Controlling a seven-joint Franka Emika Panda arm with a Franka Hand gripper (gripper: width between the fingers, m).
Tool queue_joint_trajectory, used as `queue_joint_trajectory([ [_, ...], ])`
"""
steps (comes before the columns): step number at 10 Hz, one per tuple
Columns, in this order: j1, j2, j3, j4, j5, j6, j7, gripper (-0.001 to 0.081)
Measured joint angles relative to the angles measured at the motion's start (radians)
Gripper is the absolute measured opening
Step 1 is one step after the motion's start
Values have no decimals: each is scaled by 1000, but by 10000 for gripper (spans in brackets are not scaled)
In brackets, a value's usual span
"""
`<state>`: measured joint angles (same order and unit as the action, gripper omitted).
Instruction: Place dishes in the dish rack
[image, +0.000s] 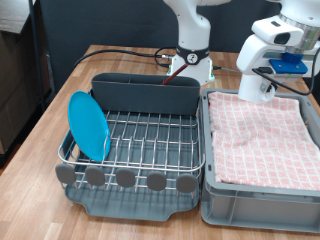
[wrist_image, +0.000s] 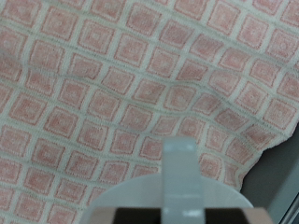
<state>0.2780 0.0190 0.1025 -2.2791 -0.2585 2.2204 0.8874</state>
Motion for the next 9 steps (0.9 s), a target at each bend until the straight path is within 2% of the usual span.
queue_joint_trajectory([
  [2,-3,2,-8,1,5,21,25,72],
  [4,-21,6,-39,15,28,84,32,72],
  [7,-58,44,-91,82,41,113,33,72],
  [9,-73,82,-129,135,5,148,53,72],
])
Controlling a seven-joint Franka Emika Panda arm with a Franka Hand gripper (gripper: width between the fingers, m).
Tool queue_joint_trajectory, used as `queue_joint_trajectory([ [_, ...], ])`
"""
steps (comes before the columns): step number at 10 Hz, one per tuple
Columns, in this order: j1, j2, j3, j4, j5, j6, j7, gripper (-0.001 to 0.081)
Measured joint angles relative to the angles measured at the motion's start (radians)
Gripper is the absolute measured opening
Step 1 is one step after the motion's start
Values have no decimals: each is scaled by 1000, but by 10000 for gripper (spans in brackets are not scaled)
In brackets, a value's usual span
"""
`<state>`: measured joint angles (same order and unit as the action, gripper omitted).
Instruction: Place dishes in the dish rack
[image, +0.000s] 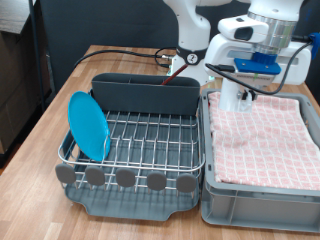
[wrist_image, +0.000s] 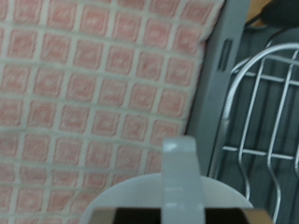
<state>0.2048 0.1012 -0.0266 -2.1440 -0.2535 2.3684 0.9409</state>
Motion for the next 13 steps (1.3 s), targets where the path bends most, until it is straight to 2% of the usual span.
queue_joint_trajectory([
  [1,-3,24,-7,20,-9,21,16,72],
  [3,-2,23,-6,19,-11,16,11,72],
  [9,-30,37,-41,26,9,120,-32,72],
  [13,-48,97,-60,117,22,119,-55,72],
])
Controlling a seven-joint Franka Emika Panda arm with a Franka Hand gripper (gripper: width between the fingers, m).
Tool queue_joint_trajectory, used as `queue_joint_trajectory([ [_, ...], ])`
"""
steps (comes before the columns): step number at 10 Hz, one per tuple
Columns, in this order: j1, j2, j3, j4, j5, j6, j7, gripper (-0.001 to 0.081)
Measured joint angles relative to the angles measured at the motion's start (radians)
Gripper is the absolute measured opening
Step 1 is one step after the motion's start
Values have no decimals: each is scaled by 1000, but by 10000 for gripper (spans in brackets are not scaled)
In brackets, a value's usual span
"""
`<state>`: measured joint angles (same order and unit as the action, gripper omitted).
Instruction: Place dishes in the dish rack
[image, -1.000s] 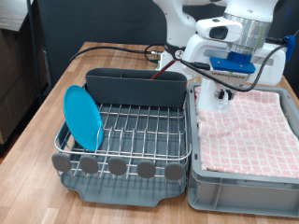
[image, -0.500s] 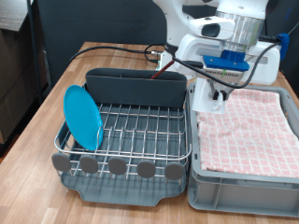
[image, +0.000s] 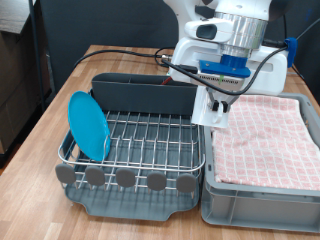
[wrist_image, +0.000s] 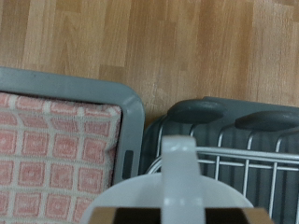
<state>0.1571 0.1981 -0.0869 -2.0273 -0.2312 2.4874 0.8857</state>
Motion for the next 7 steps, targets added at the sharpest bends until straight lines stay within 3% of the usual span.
queue_joint_trajectory([
  [4,-19,84,-1,97,43,0,-59,72],
  [7,-24,138,-3,139,53,8,-63,72],
])
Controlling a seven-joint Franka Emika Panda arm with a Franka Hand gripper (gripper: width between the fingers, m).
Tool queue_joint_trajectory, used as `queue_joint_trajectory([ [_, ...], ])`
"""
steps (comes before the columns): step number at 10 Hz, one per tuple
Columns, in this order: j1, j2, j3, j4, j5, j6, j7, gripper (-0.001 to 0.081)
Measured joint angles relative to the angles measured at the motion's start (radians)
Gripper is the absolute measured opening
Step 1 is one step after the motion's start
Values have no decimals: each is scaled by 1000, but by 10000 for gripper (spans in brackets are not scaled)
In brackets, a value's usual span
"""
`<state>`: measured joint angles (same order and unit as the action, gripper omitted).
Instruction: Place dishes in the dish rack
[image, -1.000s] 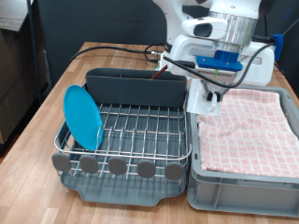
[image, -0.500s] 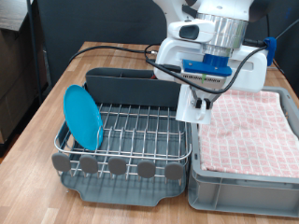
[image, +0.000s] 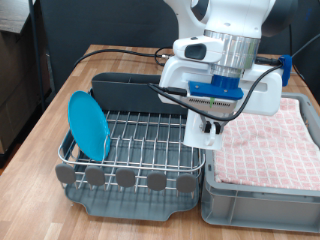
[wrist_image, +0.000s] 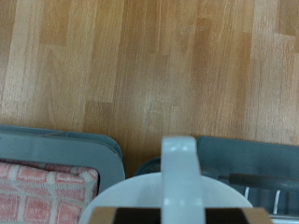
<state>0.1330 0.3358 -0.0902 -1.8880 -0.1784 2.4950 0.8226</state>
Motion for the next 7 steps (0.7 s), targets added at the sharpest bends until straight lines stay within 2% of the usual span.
queue_joint_trajectory([
  [7,-40,113,11,97,68,23,-106,72],
])
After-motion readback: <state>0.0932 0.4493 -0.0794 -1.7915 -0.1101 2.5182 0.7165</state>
